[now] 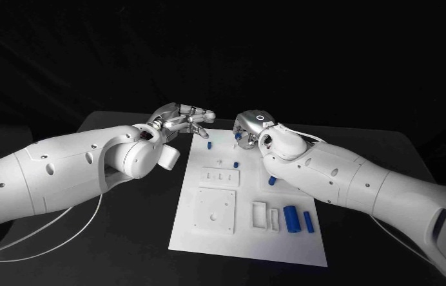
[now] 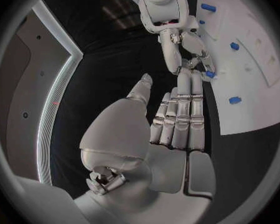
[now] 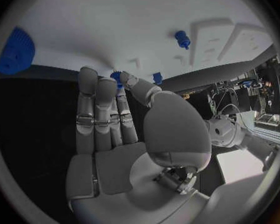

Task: Assemble the parts on the task board

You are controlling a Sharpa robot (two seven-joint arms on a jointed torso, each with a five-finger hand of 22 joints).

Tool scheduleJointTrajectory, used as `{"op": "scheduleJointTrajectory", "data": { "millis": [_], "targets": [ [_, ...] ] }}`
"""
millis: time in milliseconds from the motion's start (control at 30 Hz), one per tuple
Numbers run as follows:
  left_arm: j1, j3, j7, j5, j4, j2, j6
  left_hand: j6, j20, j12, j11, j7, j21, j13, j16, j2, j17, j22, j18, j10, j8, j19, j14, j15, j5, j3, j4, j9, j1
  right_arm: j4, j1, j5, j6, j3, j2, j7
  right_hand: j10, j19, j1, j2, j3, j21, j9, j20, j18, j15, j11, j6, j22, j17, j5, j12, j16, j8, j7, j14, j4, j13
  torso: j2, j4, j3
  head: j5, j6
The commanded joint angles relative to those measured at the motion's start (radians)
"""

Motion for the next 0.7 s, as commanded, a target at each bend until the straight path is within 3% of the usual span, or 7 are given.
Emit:
{"op": "scheduleJointTrajectory", "data": {
  "millis": [33, 333, 700],
  "targets": [
    [0.002, 0.001, 0.008, 0.003, 0.002, 0.002, 0.016, 0.002, 0.001, 0.000, -0.003, 0.002, 0.002, 0.001, -0.004, 0.000, -0.001, -0.001, 0.013, -0.003, 0.001, 0.003, 0.006, -0.003, -0.002, 0.002, -0.004, 0.001, 0.000, -0.005, -0.003, -0.007, 0.009, -0.002, 0.004, -0.003, -0.009, 0.005, 0.002, 0.011, -0.001, -0.006, -0.001, 0.000, 0.020, -0.002, -0.001, -0.005, 0.001, -0.001, 0.001, 0.006, -0.004, 0.004, 0.000, 0.000, -0.002, 0.001, 0.000, 0.0002, -0.0008, 0.001, 0.000],
    [0.002, 0.001, 0.006, 0.003, 0.001, 0.004, 0.018, 0.002, 0.001, 0.000, -0.003, 0.002, 0.002, 0.001, -0.004, 0.000, -0.001, -0.001, 0.013, -0.003, 0.001, 0.003, 0.006, -0.003, -0.002, 0.002, -0.004, 0.001, 0.000, -0.016, -0.003, -0.005, 0.023, -0.003, 0.009, 0.000, -0.013, 0.006, 0.000, 0.010, 0.000, -0.011, -0.004, 0.002, 0.020, -0.001, 0.001, -0.008, 0.005, -0.001, -0.002, 0.006, -0.004, 0.004, 0.001, 0.000, -0.002, 0.001, 0.000, -0.0003, -0.0012, 0.003, -0.001],
    [0.003, 0.001, 0.001, 0.002, 0.000, 0.006, 0.022, 0.002, 0.001, 0.000, -0.003, 0.002, 0.002, 0.001, -0.004, 0.000, -0.001, -0.001, 0.013, -0.003, 0.001, 0.003, 0.006, -0.003, -0.002, 0.002, -0.004, 0.001, 0.000, -0.028, -0.003, 0.001, 0.057, -0.016, 0.016, 0.008, -0.035, 0.007, -0.003, 0.007, -0.005, -0.026, -0.012, 0.008, 0.022, 0.006, 0.008, -0.026, 0.008, -0.004, -0.007, 0.006, -0.008, 0.004, 0.006, 0.000, -0.001, 0.001, 0.002, -0.0003, -0.0006, 0.004, -0.003]
  ]
}}
